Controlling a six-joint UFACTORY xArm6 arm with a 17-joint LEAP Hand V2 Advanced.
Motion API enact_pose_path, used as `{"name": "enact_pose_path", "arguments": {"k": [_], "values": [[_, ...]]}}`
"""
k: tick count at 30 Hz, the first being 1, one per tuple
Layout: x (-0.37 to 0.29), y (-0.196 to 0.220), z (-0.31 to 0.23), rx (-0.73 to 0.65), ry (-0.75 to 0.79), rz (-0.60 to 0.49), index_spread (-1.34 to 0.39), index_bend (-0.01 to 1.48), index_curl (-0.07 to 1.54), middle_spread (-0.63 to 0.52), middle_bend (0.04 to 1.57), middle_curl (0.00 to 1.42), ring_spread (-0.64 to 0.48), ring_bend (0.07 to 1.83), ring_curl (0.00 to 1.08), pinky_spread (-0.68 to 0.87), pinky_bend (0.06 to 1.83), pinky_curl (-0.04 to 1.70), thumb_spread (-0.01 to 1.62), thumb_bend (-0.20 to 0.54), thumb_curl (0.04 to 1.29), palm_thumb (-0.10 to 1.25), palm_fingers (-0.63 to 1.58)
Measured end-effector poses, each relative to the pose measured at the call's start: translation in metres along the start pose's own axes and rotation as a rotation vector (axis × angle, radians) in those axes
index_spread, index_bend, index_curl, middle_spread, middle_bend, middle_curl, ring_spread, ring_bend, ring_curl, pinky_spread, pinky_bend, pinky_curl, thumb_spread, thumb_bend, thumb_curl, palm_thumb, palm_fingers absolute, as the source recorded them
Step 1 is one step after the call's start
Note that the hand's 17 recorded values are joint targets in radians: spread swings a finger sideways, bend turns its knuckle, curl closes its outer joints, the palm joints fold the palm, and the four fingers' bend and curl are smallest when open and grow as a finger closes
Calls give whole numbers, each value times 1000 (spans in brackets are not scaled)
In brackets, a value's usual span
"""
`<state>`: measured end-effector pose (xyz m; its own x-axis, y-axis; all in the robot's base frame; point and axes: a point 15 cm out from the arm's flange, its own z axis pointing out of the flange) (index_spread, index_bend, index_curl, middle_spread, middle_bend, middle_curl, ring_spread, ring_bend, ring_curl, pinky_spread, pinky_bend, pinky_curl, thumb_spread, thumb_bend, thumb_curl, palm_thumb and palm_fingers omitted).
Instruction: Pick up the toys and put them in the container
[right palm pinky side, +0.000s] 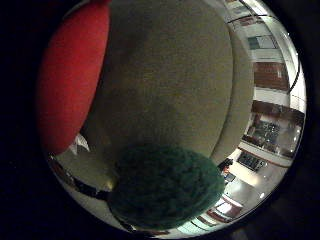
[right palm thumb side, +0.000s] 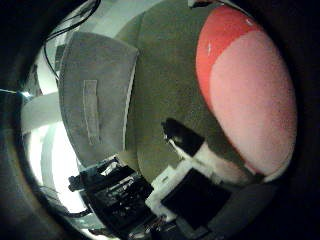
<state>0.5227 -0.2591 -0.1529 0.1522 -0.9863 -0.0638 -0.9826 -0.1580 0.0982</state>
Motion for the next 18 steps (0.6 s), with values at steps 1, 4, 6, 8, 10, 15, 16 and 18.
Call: {"name": "enact_pose_path", "arguments": {"k": [1,4,6,8,10,15,16,18], "values": [[1,2,0,-9,7,-2,-302,213,302,-54,346,361,2,581,296,240,620,74,1082,-19,314,568,840],[3,5,1,-21,19,2,-384,335,394,-179,576,462,-178,777,383,-102,868,113,1072,-9,328,643,1324],[5,6,0,-20,19,6,-398,516,482,-206,770,537,-220,899,437,-242,1018,184,1065,-3,340,708,1459],[11,5,-6,-11,24,10,-377,729,594,-207,955,611,-227,1062,502,-281,1191,278,1058,1,368,798,1416],[17,3,-16,2,33,12,-350,857,665,-196,1065,655,-227,1172,548,-258,1312,343,1050,4,399,870,1355],[62,10,-56,67,74,70,-283,1065,778,-162,1245,727,-218,1340,637,-203,1497,468,1056,2,475,1016,1192],[72,12,-67,82,84,80,-275,1082,786,-156,1263,731,-217,1349,646,-193,1508,481,1057,0,488,1030,1180],[86,12,-93,114,106,93,-256,1113,801,-144,1307,736,-219,1364,672,-181,1531,518,1057,-7,519,1061,1152]]}}
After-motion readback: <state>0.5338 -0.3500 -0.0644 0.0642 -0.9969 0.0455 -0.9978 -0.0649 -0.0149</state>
